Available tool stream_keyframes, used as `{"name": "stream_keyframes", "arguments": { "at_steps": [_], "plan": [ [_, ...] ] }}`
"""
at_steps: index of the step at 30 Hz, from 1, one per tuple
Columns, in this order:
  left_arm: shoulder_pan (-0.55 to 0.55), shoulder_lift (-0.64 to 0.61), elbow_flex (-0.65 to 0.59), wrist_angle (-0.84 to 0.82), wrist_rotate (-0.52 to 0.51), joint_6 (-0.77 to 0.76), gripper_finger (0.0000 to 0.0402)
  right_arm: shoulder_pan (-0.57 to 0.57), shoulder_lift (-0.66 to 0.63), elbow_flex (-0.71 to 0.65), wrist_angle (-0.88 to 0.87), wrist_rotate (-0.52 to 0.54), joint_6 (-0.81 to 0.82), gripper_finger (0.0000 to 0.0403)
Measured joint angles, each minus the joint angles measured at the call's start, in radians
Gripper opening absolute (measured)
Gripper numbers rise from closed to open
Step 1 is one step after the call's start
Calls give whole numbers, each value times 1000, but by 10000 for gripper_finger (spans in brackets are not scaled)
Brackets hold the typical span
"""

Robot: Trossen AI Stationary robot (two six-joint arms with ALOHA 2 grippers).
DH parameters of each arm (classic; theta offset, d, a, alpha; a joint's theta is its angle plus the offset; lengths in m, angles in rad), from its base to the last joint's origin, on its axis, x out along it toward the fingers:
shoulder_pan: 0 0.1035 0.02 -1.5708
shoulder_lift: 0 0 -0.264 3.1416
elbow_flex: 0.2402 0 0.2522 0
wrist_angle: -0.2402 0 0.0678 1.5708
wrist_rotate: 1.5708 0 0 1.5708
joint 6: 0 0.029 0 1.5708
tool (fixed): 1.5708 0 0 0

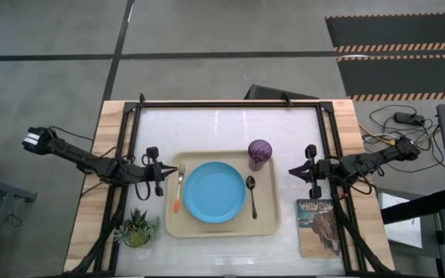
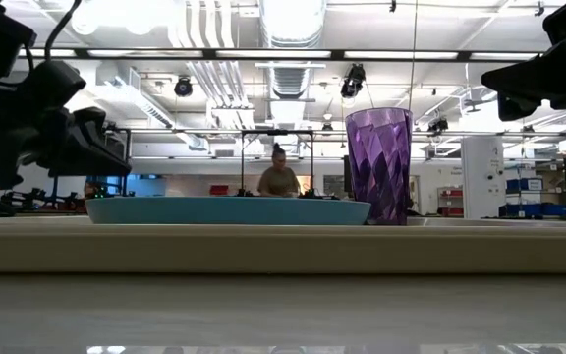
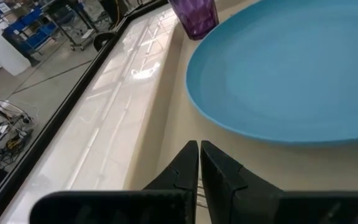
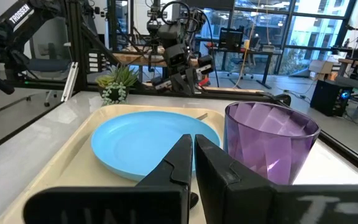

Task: Pick and place plate/cup/fork/spoon on tray
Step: Return to Home Position

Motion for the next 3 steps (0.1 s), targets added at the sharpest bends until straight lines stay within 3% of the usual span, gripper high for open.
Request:
{"name": "stream_keyframes", "arguments": {
  "at_steps": [3],
  "plan": [
    [0,10,0,0,0,0,0,0,0,0,0,0,0,9]
  ]
}}
